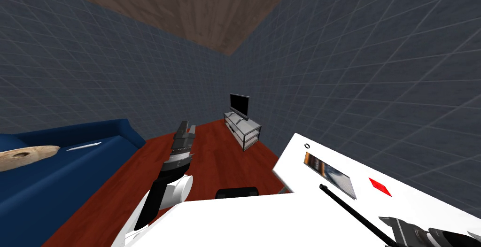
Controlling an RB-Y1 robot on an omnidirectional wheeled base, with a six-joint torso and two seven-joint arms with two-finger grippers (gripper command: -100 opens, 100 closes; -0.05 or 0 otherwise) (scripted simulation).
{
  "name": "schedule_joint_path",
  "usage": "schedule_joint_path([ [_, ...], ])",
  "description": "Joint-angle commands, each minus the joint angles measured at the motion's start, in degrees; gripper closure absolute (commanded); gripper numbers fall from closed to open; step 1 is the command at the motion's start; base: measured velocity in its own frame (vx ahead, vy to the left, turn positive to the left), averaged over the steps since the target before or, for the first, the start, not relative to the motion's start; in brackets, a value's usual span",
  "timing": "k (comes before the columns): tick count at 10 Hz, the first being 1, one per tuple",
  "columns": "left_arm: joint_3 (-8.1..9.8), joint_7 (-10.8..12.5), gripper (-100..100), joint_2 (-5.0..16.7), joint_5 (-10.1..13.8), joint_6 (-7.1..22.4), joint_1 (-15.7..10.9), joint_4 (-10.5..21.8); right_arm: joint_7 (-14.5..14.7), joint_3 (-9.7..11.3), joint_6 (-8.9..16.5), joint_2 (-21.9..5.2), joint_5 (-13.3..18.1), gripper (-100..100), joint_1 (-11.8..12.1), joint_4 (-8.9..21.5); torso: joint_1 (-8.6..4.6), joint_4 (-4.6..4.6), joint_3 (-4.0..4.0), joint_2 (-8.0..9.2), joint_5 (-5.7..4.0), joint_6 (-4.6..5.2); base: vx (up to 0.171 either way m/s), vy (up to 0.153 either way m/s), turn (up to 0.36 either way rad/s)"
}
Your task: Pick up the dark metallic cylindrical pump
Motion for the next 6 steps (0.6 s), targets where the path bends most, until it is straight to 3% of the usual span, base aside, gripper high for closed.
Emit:
schedule_joint_path([
  [1,0.0,0.0,0,0.0,0.0,0.0,0.0,0.0,-0.3,1.7,-1.1,0.8,1.4,-100,-0.3,2.1,0.0,0.0,0.0,0.0,0.0,0.0,0.101,0.003,0.089],
  [4,0.0,0.0,0,0.0,0.0,0.0,0.0,0.0,-0.7,5.3,-2.4,2.8,3.7,-100,0.4,4.7,0.03,0.02,0.04,0.06,0.01,-0.01,0.132,-0.013,0.136],
  [6,0.0,0.0,0,0.0,0.0,0.0,0.0,0.0,-1.5,5.4,-1.5,2.4,3.9,-100,0.1,3.6,0.03,0.04,0.09,0.16,0.02,0.03,0.067,-0.016,0.028],
])
